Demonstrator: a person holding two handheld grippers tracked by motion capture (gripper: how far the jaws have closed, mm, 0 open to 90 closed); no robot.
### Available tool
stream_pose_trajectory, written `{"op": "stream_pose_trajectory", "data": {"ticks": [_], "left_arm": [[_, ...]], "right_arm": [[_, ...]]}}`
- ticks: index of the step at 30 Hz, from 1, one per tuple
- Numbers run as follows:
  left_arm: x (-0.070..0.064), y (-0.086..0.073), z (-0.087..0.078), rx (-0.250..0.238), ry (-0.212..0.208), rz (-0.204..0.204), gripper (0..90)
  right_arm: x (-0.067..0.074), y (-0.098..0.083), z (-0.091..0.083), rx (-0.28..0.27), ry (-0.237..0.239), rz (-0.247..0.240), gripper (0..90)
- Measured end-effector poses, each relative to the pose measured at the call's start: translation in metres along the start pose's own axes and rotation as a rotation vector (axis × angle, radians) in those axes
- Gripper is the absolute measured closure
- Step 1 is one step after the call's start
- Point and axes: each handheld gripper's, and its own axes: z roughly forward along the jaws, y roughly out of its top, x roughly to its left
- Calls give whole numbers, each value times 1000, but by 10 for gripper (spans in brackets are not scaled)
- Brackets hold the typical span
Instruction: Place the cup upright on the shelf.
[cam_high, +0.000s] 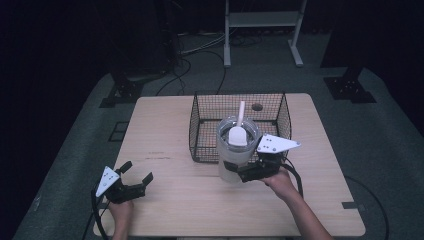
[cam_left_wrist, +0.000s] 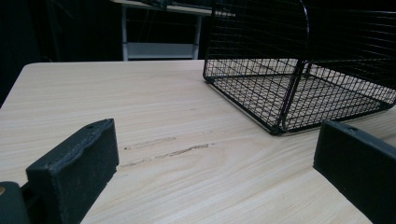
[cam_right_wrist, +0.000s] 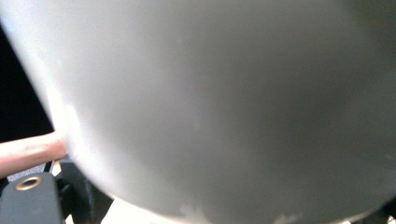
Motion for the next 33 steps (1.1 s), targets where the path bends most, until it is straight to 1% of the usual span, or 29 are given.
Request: {"op": "stream_pose_trajectory", "data": {"ticks": [4, 8, 9, 10, 12, 14, 15, 16, 17, 18, 19, 20, 21, 22, 24, 25, 26, 29, 30, 31, 32, 33], "left_arm": [[0, 0, 0, 0, -1, 0, 0], [0, 0, 0, 0, -1, 0, 0], [0, 0, 0, 0, -1, 0, 0], [0, 0, 0, 1, -1, 2, 0], [0, 0, 0, 1, -2, 5, 0], [0, 0, 0, 2, -1, 2, 0], [0, 0, 0, 2, -1, 3, 0], [0, 0, 0, 0, -1, 3, 0], [0, 0, 0, 0, -2, 3, 0], [0, 0, 0, 0, -2, 3, 0], [0, 0, 0, -1, -2, 2, 0], [0, 0, 0, -1, -2, 2, 0], [0, 0, 0, -2, -3, 2, 0], [0, 0, 0, -1, -3, 0, 0], [0, 0, -1, 0, -3, -1, 0], [1, 0, -1, -1, -4, -1, 0], [0, 0, -1, -5, -3, -3, 0], [1, 0, -1, -4, -3, -3, 0], [1, 0, -1, -4, -3, -3, 0], [1, 0, -1, -9, -3, -4, 0], [1, -1, -1, -8, -2, -5, 0], [1, -1, -1, -9, -3, -5, 0]], "right_arm": [[-8, 11, 6, -8, 5, -2, 93], [-13, 22, 12, -11, 0, -18, 93], [-13, 22, 12, -11, 0, -18, 93], [-16, 29, 15, -7, -1, -23, 93], [-18, 34, 17, -7, -4, -26, 93], [-21, 39, 20, -10, -3, -42, 93], [-22, 42, 21, -7, 0, -30, 93], [-23, 44, 23, -14, 4, -41, 93], [-24, 46, 25, -13, 5, -33, 93], [-25, 48, 26, -14, 3, -41, 93], [-25, 50, 28, -7, 6, -35, 93], [-27, 51, 30, -10, 7, -45, 93], [-28, 52, 31, -6, 5, -40, 93], [-30, 54, 33, -8, 5, -47, 93], [-31, 55, 35, -2, 2, -45, 93], [-36, 58, 41, 0, 0, -52, 93], [-38, 60, 42, 5, -1, -43, 93], [-45, 64, 48, -2, -7, -53, 93], [-45, 64, 48, -2, -7, -53, 93], [-50, 66, 52, -4, -4, -46, 93], [-51, 67, 53, 0, -4, -34, 93], [-53, 69, 55, -7, -5, -41, 93]]}}
